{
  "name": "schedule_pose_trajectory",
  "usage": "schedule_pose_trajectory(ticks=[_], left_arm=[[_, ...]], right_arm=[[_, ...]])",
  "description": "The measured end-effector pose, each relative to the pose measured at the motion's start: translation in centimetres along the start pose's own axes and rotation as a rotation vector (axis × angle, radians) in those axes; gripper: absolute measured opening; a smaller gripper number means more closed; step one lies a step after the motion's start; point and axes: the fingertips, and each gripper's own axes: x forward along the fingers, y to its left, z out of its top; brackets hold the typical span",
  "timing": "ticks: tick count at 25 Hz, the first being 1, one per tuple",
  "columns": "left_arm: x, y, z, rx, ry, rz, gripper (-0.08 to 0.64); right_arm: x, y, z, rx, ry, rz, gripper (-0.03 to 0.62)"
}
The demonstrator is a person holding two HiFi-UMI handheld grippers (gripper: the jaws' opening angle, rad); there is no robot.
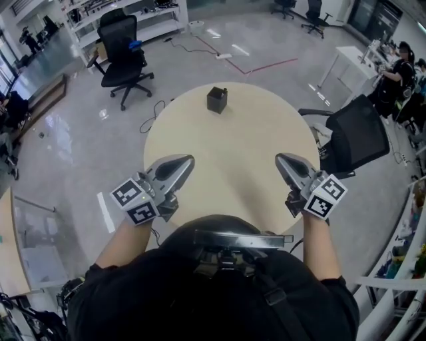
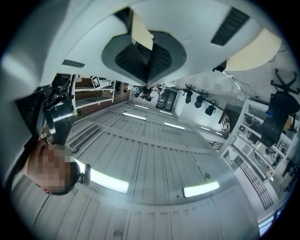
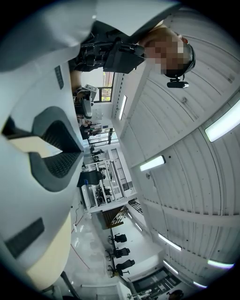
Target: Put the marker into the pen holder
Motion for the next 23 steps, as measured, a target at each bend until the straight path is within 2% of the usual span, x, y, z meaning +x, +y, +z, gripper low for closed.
schedule_pose_trajectory(ticks=[6, 12, 23], left_arm=[[-0.1, 0.9, -0.8, -0.026, -0.006, -0.004, -0.002], [0.4, 1.1, -1.8, -0.045, -0.01, 0.001, -0.003], [0.2, 1.8, -1.7, -0.046, -0.018, 0.039, -0.002]], right_arm=[[0.3, -0.4, -0.7, 0.006, 0.036, -0.021, 0.003], [0.7, -0.7, -0.5, -0.028, 0.052, -0.002, 0.003], [2.0, -1.6, -0.9, -0.029, 0.064, 0.042, 0.003]])
